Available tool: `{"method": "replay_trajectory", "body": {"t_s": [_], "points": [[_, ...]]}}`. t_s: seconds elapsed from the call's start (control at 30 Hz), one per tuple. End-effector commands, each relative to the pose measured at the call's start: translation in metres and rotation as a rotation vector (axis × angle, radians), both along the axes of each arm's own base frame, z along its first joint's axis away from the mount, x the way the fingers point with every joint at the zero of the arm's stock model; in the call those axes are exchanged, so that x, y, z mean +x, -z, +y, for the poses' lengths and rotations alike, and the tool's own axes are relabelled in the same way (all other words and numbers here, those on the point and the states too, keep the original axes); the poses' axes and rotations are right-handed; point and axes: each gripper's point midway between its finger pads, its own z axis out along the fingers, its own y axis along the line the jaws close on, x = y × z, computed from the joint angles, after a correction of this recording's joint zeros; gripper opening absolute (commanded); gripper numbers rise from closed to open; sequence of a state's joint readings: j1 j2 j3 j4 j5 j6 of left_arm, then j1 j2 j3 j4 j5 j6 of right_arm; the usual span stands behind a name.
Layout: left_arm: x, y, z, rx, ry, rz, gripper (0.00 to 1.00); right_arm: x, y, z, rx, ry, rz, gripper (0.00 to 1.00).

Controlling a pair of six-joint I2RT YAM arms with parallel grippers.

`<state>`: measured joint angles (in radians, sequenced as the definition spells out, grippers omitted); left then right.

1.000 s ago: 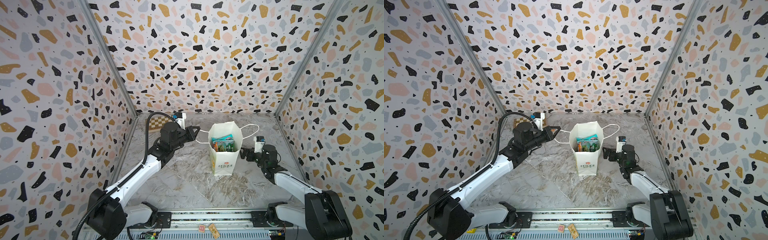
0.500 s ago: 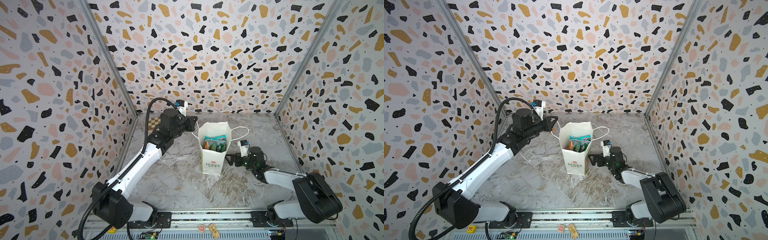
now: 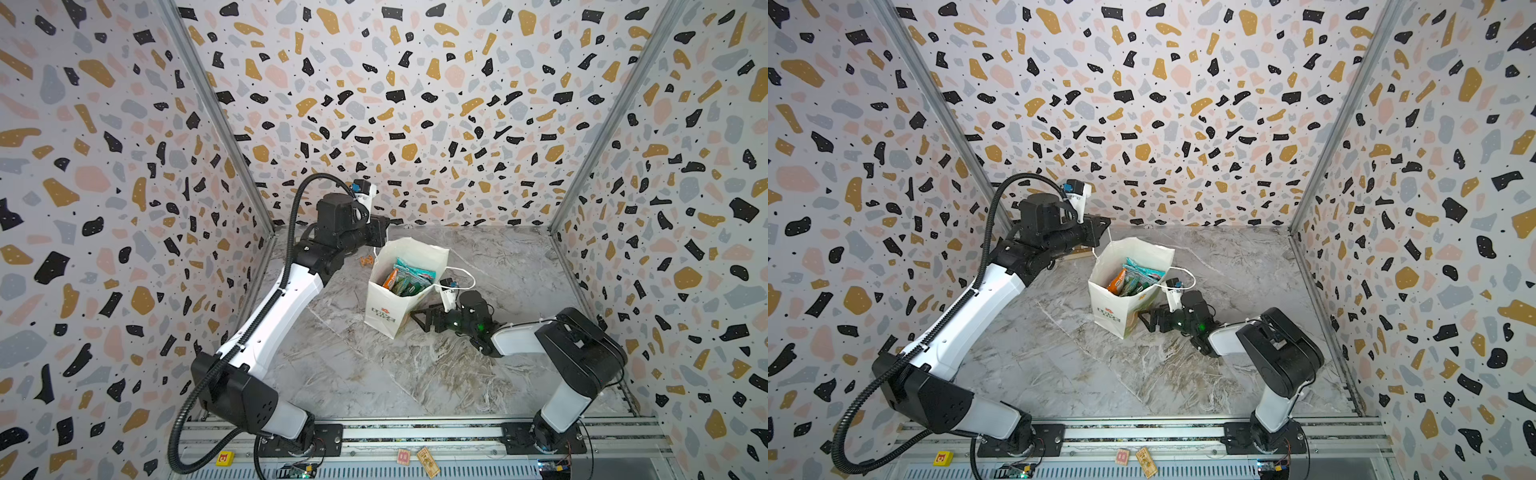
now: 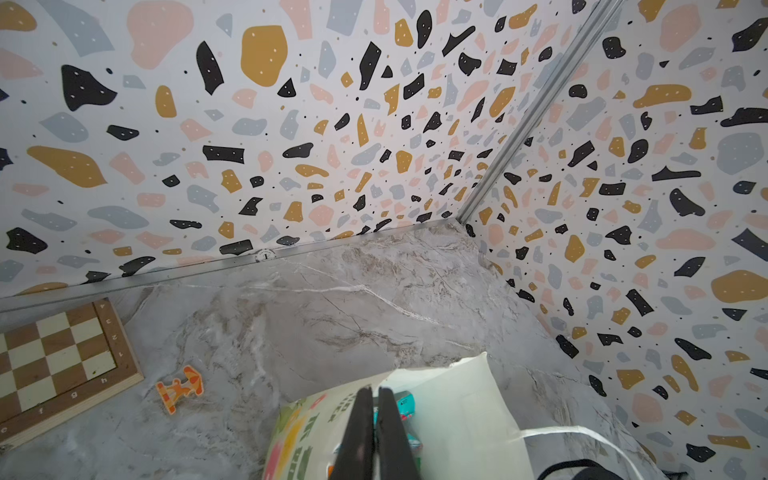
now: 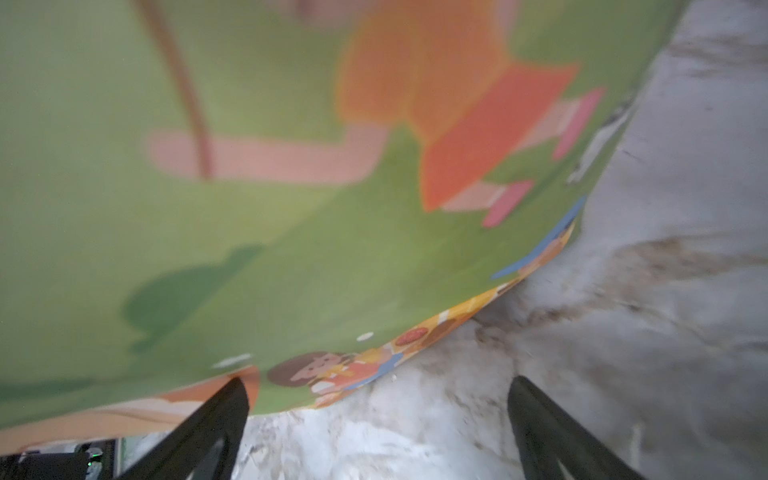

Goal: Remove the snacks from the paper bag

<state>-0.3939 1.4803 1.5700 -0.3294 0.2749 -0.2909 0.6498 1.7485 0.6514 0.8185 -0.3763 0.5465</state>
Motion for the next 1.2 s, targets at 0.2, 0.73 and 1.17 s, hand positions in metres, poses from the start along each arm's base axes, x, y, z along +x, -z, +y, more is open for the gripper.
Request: {"method": "replay_trajectory", "body": {"t_s": [0.2,0.73,1.17], "points": [[-0.026,-0.065,-0.004,-0.102,0.086,-0.173,0.0,0.017,-0.029,0.048,0.106,-0.069,-0.078,0.99],[-0.049,-0.013,-0.048,-0.115,0.205,-0.07,0.0,0.006,-0.015,0.078,0.172,-0.201,-0.048,0.99],[-0.061,-0.019,-0.074,-0.1,0.285,-0.067,0.0,0.006,-0.014,0.11,0.195,-0.214,-0.053,0.99]]}}
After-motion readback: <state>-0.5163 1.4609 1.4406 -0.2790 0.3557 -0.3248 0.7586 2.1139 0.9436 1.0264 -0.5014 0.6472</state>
